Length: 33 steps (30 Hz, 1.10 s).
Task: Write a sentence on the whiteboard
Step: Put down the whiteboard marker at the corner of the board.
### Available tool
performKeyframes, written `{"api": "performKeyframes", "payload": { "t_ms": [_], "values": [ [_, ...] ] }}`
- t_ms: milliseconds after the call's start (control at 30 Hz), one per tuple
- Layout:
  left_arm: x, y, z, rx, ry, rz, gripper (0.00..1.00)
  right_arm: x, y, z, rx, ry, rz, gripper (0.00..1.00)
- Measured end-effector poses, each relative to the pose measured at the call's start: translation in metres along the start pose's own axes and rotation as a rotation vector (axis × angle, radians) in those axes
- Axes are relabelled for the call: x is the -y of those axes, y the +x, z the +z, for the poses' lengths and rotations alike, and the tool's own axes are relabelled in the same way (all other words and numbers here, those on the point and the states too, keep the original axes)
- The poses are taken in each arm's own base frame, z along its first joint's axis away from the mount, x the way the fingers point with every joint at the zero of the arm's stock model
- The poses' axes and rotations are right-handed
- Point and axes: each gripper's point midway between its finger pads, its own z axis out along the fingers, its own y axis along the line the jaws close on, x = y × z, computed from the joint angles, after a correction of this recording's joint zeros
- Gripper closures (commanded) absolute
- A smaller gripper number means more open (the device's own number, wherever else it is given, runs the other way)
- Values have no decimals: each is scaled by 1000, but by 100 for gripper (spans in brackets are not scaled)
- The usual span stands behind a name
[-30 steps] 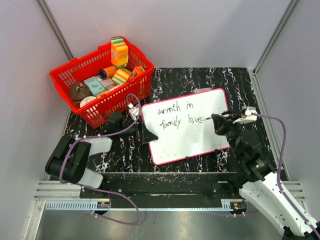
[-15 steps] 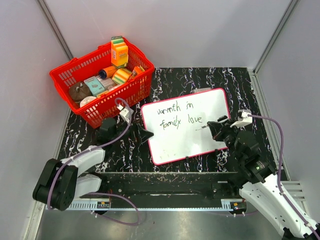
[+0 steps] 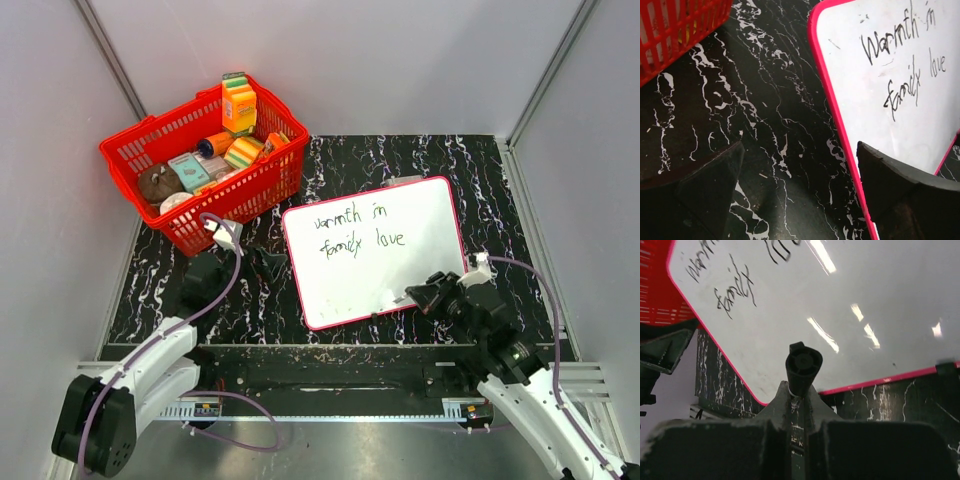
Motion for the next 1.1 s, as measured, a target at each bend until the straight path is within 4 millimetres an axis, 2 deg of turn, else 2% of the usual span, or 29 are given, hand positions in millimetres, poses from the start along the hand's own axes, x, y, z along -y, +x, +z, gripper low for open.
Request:
{"api": "performKeyframes", "payload": {
  "t_ms": [200, 400, 500, 633, 733, 767, 900, 967, 1100],
  "values": [
    [-8, 5, 0, -16, -40, -4, 1, 27, 47, -4, -155, 60, 132, 100],
    [-11, 8, 0, -22, -54, -6, 1, 44, 76, -8, -265, 123, 198, 96],
    [-12, 8, 0, -22, -61, -6, 1, 52, 88, -8, -310, 153, 224, 91],
    [-13, 8, 0, -22, -66, -6, 1, 64, 101, -8, -351, 202, 252, 78],
    [-13, 8, 0, -22, -66, -6, 1, 67, 104, -8, -359, 222, 269, 60],
    [-13, 8, 0, -22, -66, -6, 1, 68, 104, -8, -358, 223, 271, 49],
    [-13, 8, 0, -22, -66, -6, 1, 68, 102, -7, -347, 229, 280, 35],
    [-13, 8, 0, -22, -66, -6, 1, 69, 102, -7, -342, 232, 283, 32],
    [-13, 8, 0, -22, -65, -5, 1, 69, 101, -7, -336, 235, 277, 16]
  ]
}}
